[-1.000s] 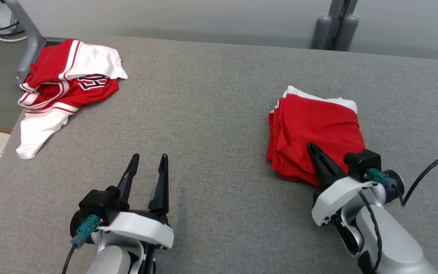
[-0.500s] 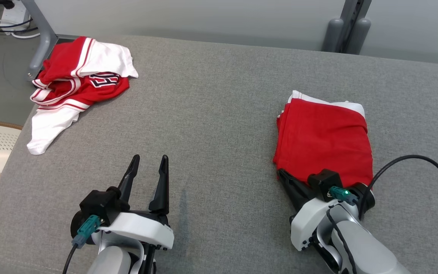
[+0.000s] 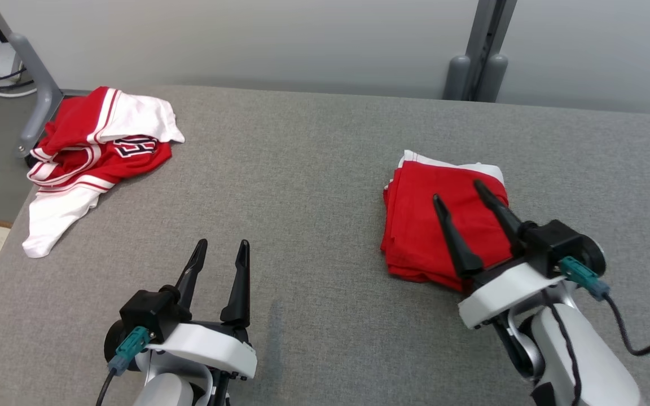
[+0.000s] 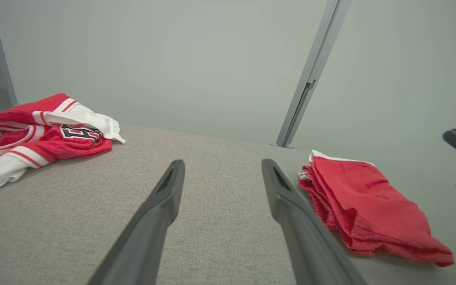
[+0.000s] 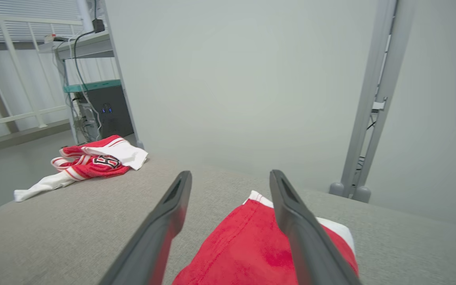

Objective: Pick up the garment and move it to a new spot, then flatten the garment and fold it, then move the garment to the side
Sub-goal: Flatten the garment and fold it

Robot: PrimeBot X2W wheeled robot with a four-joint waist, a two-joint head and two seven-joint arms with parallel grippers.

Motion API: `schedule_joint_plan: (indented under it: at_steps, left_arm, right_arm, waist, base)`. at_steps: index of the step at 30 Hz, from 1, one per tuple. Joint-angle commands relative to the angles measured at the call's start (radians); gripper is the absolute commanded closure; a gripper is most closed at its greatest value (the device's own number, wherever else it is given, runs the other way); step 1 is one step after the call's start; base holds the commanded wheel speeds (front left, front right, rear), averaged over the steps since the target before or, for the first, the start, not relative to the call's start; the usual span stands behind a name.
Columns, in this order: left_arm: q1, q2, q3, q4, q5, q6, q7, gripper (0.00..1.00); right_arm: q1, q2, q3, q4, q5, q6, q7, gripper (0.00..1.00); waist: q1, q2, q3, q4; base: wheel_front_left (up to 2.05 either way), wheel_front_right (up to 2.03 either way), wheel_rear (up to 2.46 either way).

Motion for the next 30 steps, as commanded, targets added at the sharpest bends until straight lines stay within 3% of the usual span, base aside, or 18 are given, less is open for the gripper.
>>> schedule_joint_plan:
  at_steps: [1, 14, 30]
  left_arm:
    - [0.007, 0.007, 0.0, -0.004, 0.004, -0.004, 0.0, 0.0]
    - [0.02, 0.004, 0.037, -0.033, 0.027, 0.026, 0.0, 0.0]
    - [0.056, -0.003, 0.102, -0.018, 0.035, 0.025, 0.0, 0.0]
  right_arm:
    - [0.027, -0.007, -0.038, -0.033, -0.018, 0.0, 0.0, 0.0]
    - [0.257, 0.011, -0.358, -0.245, -0.077, 0.0, 0.0, 0.0]
    - [0.353, 0.012, -0.378, -0.256, -0.009, 0.0, 0.0, 0.0]
  waist:
    - [0.0, 0.0, -0.021, -0.017]
    - [0.0, 0.0, -0.066, -0.1]
    - [0.0, 0.0, -0.071, -0.131]
  base:
    - [0.0, 0.0, 0.0]
    - [0.0, 0.0, 0.0]
    - [0.0, 0.0, 0.0]
